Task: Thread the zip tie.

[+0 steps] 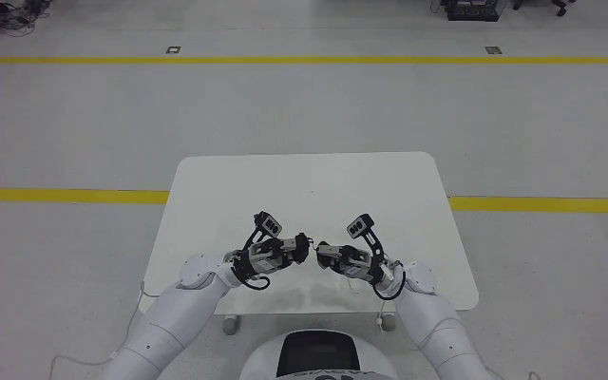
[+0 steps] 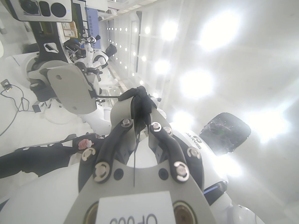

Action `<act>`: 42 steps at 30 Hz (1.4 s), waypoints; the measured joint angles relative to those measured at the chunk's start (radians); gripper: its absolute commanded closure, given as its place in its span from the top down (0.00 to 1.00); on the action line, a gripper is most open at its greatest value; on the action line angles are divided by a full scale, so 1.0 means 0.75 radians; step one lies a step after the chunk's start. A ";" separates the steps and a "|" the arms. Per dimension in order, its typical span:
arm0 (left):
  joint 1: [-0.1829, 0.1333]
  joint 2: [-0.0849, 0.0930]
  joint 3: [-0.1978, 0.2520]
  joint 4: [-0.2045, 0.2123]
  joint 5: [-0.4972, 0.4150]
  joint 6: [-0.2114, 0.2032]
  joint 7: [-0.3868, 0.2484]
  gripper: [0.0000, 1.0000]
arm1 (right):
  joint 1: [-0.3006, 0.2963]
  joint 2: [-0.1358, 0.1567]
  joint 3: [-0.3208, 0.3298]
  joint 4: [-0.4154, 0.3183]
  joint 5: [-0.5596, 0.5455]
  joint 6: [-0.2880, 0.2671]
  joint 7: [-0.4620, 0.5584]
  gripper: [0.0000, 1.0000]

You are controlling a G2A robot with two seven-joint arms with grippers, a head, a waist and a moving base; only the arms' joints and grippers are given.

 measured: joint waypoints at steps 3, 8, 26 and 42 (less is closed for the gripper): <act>0.000 0.000 0.000 0.000 0.000 0.000 0.000 0.00 | 0.001 0.000 0.002 0.004 -0.003 0.000 0.000 0.00; 0.000 0.000 0.000 0.000 0.000 0.000 0.000 0.00 | 0.001 0.001 0.006 0.008 -0.015 0.000 0.000 0.00; 0.000 0.000 0.000 0.000 0.000 0.000 0.000 0.00 | 0.000 0.002 0.002 0.014 -0.023 0.000 0.000 0.00; 0.000 0.000 0.000 0.000 0.000 0.000 0.000 0.00 | -0.055 0.031 0.015 -0.126 -0.180 0.000 -0.151 0.00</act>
